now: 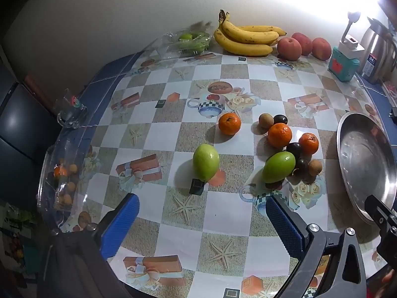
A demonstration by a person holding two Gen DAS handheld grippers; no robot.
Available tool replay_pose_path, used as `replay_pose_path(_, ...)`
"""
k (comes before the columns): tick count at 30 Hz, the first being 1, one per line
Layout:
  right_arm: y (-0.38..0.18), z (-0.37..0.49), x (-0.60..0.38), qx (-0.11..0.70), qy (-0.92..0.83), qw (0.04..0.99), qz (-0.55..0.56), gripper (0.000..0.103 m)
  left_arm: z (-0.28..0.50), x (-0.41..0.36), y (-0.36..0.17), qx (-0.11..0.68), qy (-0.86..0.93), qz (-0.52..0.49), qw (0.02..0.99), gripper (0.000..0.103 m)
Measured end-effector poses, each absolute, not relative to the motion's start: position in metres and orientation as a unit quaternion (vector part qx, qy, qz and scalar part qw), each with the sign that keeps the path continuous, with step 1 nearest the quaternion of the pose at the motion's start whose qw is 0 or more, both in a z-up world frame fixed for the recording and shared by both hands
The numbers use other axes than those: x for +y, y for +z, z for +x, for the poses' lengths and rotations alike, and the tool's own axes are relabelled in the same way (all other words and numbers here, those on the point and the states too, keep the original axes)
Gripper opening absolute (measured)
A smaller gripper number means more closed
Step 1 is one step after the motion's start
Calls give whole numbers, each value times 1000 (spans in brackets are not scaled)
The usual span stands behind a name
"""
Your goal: Organize fruits
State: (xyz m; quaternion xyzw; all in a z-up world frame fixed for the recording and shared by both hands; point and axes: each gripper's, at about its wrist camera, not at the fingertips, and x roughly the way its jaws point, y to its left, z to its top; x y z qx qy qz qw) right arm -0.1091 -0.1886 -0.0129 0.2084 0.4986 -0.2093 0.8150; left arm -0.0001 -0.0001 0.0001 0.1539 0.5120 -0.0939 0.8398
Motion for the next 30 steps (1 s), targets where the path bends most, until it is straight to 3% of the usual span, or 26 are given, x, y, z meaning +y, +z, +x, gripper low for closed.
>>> replay_pose_path(30,-13,-110,-190,497,-209,815,210,100,1,3,-4,517,-93,144,839,103)
